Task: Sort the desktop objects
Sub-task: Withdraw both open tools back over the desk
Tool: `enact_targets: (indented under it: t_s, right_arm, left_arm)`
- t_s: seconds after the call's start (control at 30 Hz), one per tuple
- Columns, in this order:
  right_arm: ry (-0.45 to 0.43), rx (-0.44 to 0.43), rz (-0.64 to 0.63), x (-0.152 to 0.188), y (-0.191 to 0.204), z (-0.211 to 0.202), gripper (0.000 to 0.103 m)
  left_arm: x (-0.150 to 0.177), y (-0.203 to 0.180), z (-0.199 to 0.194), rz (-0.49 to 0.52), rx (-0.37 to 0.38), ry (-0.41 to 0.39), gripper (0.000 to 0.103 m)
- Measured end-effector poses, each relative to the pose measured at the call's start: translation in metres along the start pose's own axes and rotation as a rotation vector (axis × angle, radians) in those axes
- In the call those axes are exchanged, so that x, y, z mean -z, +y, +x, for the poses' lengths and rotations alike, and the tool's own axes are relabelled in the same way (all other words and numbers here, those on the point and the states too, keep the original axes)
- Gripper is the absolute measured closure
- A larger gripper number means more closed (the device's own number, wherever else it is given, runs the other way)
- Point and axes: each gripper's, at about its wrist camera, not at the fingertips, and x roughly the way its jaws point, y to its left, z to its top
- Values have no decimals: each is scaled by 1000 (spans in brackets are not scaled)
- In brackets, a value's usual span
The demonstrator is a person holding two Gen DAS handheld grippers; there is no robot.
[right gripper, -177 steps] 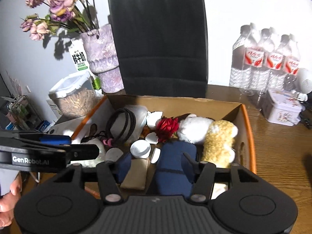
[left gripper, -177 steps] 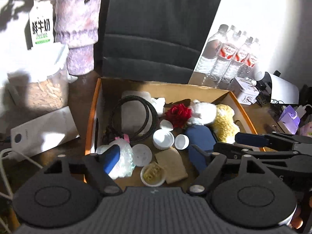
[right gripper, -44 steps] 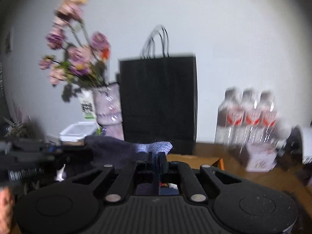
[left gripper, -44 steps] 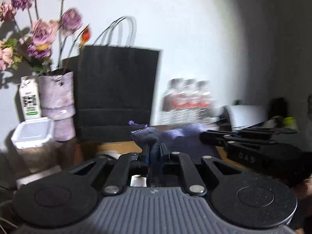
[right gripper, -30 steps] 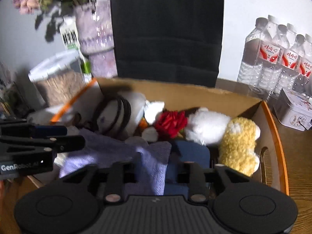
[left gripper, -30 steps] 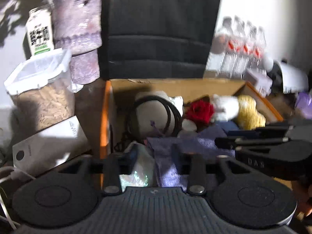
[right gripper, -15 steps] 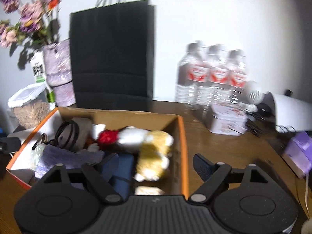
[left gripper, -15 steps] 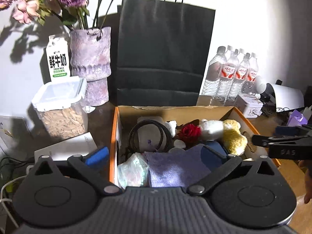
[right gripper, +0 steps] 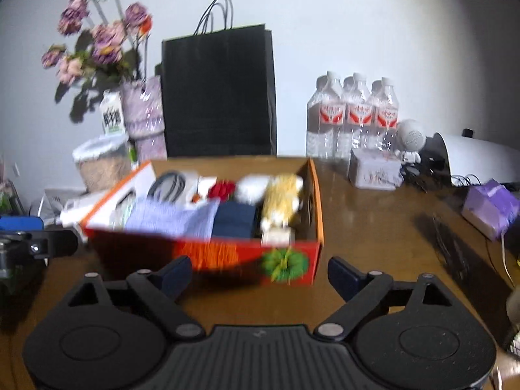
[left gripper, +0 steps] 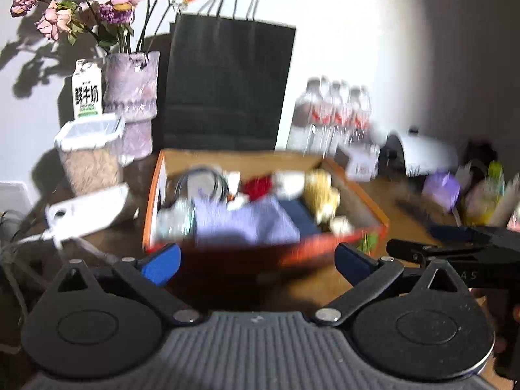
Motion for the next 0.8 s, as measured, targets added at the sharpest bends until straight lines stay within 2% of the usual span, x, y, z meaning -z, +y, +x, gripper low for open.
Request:
enact_targets:
  t_s: [0.1, 0.2, 0.27, 0.4, 0.47, 0.57, 0.67, 0.8]
  right_arm:
    - [-31, -21, -3, 26, 5, -24, 13]
    - [-28, -49, -7, 50, 9, -44, 12]
    - [-36, -56, 3, 68, 12, -54, 8]
    - [-4, -61, 6, 106, 15, -74, 8]
    - [21, -41, -18, 119, 17, -86, 7]
    - [56, -66, -25, 132, 19, -99, 5]
    - [93, -119, -14, 139, 22, -103, 4]
    - [91, -110, 3, 139, 26, -99, 4]
  left_arm:
    - [29, -12, -21, 6, -27, -29, 0]
    - [60, -20, -45, -20, -30, -101, 0]
    - [87, -30, -51, -11, -65, -128, 0]
    - [131, -49, -57, 68, -120, -75, 0]
    - [148, -53, -72, 51, -153, -98, 0]
    - [165, -55, -96, 14, -169, -123, 0]
    - [169, -54, -104, -3, -140, -92, 0]
    - [167, -54, -103, -12, -122, -68, 0]
